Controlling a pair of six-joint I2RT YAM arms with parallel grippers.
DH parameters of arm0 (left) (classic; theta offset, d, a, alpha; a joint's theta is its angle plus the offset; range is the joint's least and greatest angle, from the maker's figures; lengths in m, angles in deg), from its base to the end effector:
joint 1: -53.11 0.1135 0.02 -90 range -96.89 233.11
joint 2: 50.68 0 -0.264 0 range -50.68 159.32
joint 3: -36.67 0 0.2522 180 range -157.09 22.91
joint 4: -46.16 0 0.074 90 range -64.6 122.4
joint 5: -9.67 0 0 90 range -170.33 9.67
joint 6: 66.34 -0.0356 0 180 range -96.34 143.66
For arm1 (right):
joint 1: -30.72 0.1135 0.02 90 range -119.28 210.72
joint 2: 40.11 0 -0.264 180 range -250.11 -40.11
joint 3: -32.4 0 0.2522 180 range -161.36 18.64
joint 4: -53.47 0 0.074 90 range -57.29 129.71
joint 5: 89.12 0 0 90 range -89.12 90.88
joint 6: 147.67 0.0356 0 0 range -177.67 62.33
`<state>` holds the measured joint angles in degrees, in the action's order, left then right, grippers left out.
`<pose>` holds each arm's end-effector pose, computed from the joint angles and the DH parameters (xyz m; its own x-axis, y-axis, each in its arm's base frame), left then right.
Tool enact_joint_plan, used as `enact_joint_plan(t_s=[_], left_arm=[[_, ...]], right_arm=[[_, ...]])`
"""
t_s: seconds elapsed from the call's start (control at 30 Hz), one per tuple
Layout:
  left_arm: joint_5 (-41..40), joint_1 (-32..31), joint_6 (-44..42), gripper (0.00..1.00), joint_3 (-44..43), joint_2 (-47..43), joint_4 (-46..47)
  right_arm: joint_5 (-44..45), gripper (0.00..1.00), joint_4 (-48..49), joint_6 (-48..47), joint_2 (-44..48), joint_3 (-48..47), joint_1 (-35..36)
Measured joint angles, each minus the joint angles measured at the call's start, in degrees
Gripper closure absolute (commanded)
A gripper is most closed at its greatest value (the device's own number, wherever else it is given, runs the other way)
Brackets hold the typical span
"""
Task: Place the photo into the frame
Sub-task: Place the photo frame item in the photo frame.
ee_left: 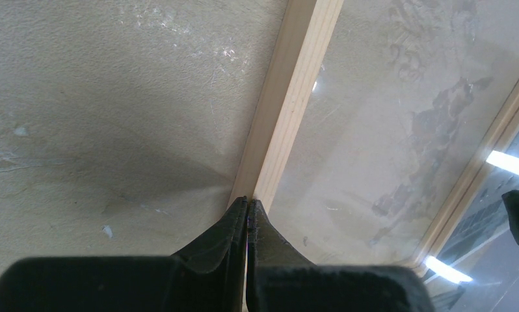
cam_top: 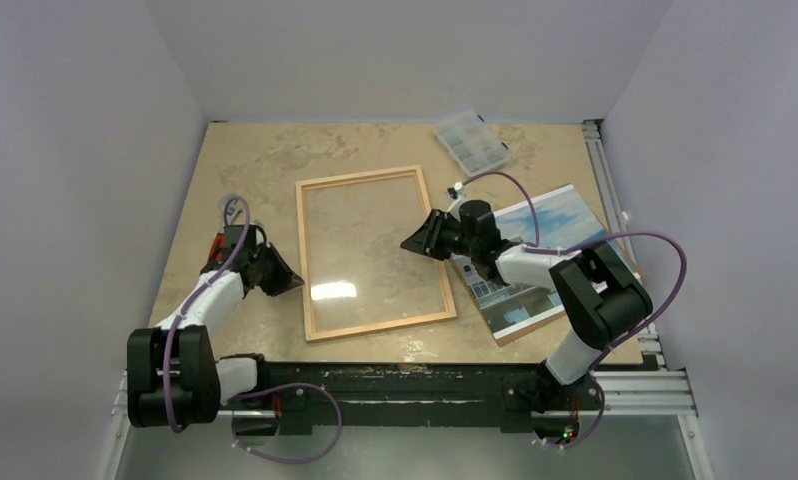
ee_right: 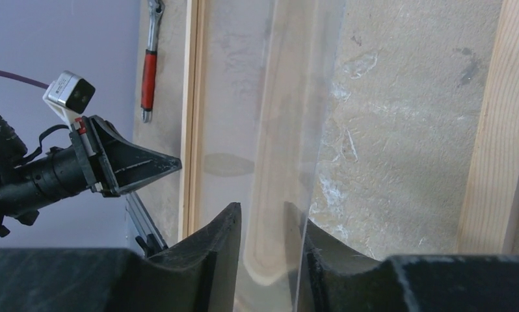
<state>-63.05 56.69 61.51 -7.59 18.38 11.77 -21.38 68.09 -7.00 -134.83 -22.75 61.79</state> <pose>0.2102 0.0026 0.1615 -0.7334 -0.6329 -0.2479 -0.4532 0.7271 -0.5157 0.2784 0.1835 0.1708 -0.8260 0.3381 -0.4510 -0.2097 0.5585 0.8026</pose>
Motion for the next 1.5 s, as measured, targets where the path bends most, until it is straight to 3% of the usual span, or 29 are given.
enact_joint_plan(t_s=[0.5,0.97,1.5], left_arm=[[0.04,-0.02,0.00,1.00,-0.02,0.04,0.02],[0.04,-0.02,0.00,1.00,-0.02,0.07,0.02],[0.15,-0.22,0.02,1.00,-0.02,0.20,0.22]], right_arm=[[0.83,0.29,-12.98,-4.94,-1.81,-7.10,0.15],[4.61,0.15,-23.19,-9.75,-6.27,-12.33,0.39],[12.09,0.10,-31.17,-14.32,-5.81,-15.93,1.46]])
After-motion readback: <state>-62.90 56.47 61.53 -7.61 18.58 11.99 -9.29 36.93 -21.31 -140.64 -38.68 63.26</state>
